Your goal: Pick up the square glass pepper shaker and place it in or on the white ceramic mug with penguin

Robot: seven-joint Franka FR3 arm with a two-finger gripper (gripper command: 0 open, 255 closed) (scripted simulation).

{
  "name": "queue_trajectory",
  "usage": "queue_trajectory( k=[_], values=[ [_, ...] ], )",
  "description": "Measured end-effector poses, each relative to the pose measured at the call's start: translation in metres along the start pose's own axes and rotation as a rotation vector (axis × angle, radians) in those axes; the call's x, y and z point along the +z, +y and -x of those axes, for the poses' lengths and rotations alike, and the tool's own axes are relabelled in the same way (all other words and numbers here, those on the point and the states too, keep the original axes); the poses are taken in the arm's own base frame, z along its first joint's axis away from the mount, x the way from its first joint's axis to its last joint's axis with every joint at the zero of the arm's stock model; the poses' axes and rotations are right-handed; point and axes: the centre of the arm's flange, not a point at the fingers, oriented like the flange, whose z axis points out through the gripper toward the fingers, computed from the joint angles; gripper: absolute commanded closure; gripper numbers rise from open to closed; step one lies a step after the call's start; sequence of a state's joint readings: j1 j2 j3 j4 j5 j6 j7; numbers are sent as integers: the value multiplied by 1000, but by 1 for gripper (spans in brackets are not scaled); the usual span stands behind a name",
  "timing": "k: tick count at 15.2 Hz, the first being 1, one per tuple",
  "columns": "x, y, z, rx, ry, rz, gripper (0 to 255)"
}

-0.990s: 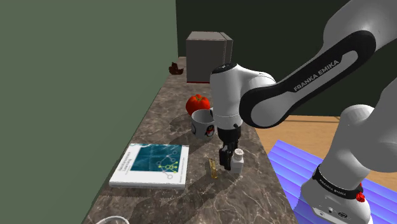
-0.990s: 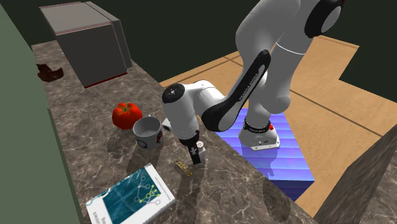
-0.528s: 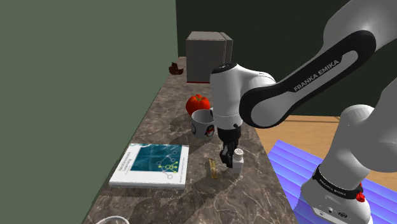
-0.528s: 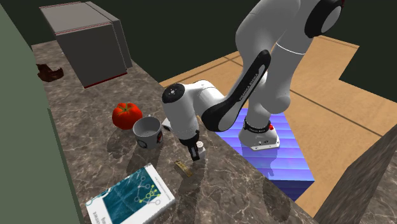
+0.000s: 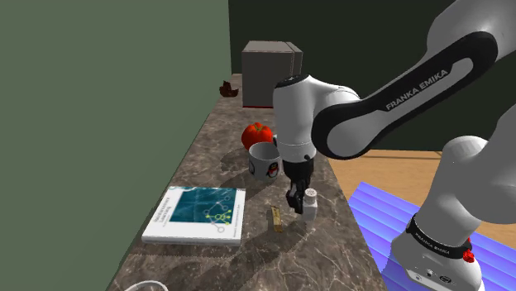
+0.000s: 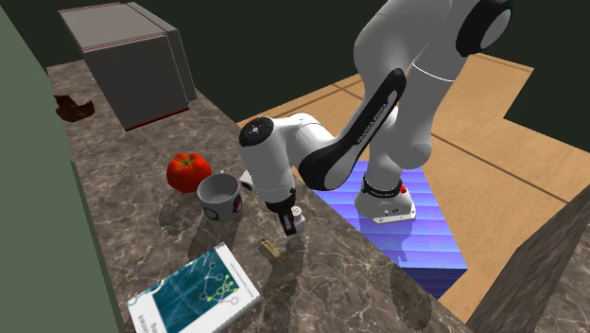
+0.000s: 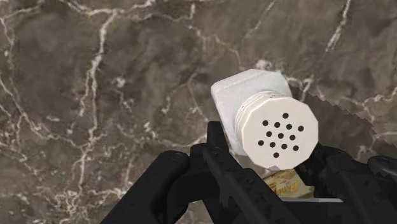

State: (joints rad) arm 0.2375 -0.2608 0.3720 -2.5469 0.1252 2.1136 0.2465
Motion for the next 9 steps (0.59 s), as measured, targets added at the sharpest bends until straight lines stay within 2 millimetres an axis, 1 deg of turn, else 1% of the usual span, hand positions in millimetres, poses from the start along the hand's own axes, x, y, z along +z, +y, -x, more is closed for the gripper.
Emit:
queue_trajectory(
  k=[9],
  values=[
    [-46, 1, 9, 0, 0, 0, 255]
  ],
)
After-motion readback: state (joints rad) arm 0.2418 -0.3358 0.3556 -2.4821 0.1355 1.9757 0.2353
